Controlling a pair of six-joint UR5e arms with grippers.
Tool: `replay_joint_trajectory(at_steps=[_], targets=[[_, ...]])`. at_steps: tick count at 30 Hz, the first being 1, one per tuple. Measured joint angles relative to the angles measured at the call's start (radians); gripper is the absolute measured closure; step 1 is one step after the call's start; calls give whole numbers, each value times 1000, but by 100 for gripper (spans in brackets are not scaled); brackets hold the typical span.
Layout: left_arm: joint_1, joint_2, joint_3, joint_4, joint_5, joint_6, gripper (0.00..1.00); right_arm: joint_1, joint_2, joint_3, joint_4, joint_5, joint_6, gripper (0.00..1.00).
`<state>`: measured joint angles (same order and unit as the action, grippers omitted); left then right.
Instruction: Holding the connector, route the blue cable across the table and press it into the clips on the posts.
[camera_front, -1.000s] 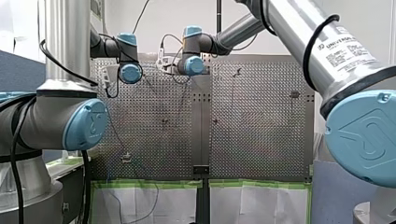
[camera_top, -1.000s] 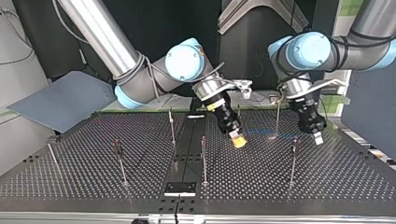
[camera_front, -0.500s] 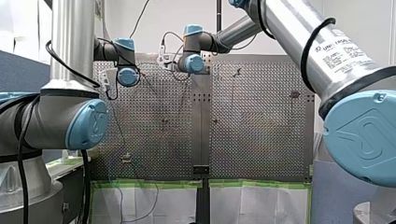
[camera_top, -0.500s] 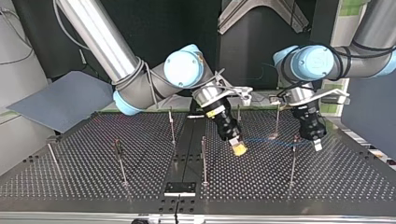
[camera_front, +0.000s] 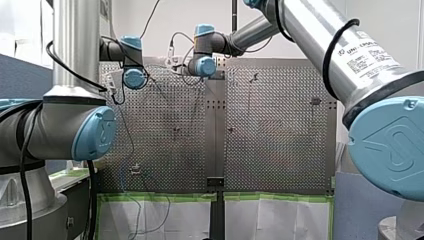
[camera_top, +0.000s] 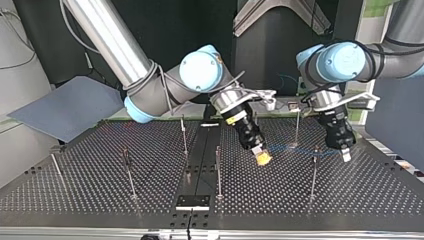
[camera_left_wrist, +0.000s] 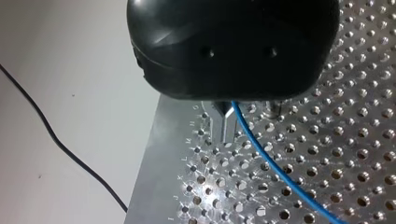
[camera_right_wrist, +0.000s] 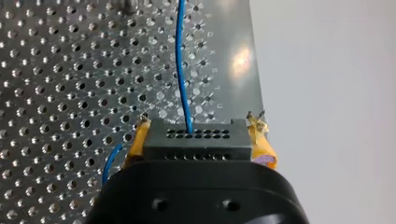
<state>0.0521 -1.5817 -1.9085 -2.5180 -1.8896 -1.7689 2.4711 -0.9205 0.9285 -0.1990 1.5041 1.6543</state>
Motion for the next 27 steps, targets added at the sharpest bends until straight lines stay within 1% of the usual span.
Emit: replay_joint_trajectory(at_steps=[4,7,11,14,17,21,27], targets=[[-2,10,-21,-11,-2,-2,100,5,0,-4,14,2,0,100],[-4,13,-43,-12,-2,0,100,9,-1,-4,37,5,2,100],[-7,13,-62,-10,-3,2,100,10,0,-3,77,20,5,100],[-8,13,-66,-2,-2,2,100,10,0,-2,98,32,7,100],[-7,13,-66,18,5,-2,100,7,0,-1,105,39,9,100],[1,9,-64,49,28,-9,100,-1,2,-1,105,48,21,100],[23,-41,-30,78,60,-14,100,-8,2,-1,101,47,27,100]])
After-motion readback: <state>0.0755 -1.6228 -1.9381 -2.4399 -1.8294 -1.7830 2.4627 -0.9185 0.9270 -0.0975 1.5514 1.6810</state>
